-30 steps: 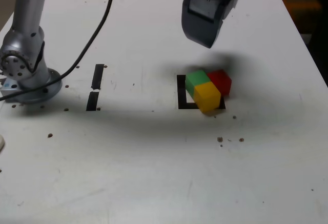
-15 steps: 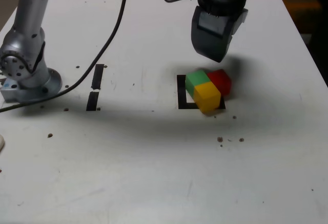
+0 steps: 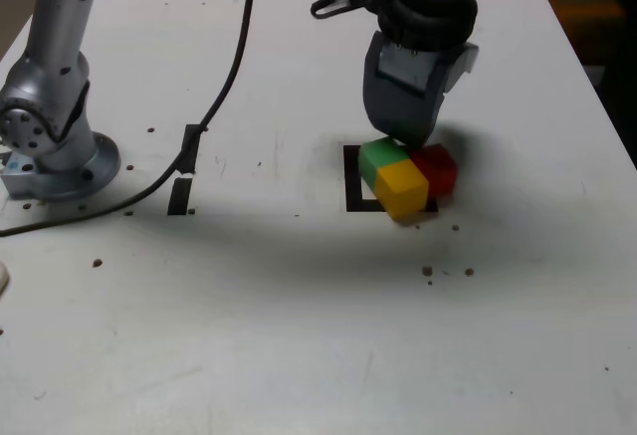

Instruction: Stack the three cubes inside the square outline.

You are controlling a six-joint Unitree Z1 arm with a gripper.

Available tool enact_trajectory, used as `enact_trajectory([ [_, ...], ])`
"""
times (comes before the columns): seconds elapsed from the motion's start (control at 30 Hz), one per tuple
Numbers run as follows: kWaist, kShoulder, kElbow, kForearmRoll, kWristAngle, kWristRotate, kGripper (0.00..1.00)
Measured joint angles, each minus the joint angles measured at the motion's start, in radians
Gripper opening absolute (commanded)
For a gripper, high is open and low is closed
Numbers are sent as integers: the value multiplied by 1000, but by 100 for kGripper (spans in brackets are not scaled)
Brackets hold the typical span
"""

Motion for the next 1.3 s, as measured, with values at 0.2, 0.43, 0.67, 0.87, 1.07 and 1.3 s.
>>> enact_trajectory([
  [0.2,-16,-28,25,9,-33,-1,100],
  [0.43,-71,-36,32,9,-77,-9,100],
  [0.67,-72,-84,33,-8,-14,-15,100],
  [0.87,-48,-157,38,-17,46,-15,99],
  [1.07,-14,-131,36,-93,103,-15,100],
  [1.3,3,-24,27,-187,101,-15,100],
])
